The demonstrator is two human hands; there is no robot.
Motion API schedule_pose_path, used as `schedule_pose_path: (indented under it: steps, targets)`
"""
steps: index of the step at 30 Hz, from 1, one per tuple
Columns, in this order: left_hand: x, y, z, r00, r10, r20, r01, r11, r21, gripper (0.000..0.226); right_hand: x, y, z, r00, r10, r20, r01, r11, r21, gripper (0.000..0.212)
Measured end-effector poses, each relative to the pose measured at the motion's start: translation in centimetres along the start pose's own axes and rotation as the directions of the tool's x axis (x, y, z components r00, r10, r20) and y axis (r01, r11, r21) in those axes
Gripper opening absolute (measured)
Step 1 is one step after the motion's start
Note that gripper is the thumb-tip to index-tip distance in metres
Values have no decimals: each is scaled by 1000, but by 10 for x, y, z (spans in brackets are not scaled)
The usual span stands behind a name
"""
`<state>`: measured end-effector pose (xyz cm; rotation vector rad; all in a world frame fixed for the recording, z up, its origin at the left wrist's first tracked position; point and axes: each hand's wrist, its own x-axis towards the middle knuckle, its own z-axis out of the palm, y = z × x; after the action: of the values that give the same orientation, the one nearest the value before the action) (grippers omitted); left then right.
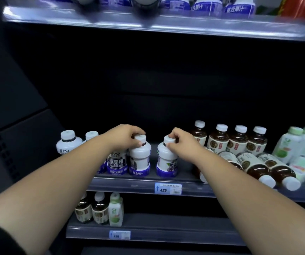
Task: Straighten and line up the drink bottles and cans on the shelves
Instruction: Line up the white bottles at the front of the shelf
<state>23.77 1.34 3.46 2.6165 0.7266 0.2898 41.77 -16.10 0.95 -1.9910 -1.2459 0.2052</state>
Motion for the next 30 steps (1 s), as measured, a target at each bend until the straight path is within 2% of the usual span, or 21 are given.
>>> schedule_pose_path:
  steps: [4,9,13,18,23,30]
  targets:
    - [4,4,-2,998,-50,-47,55,993,109,39,2,-6,7,1000,-7,18,8,1000,-9,18]
    - [0,-2,1,999,-8,42,4,997,77,52,4,-10,12,1000,22,-5,-22,1000,-1,24]
    - [3,-6,3,1000,-26,-7,27,999,26,38,3,-12,18,999,25,-25,-24,1000,14,21]
    - [7,-4,7,997,-55,-58,59,996,60,44,4,-15,19,994,55,-97,-59,998,-32,32]
    - [2,-2,4,1000,-10,-14,12,990,139,46,5,-8,24,996,67,-56,-59,989,137,13]
    - [3,-1,2,999,-37,-4,37,993,114,39,8,4,27,998,55,-20,-50,978,201,31]
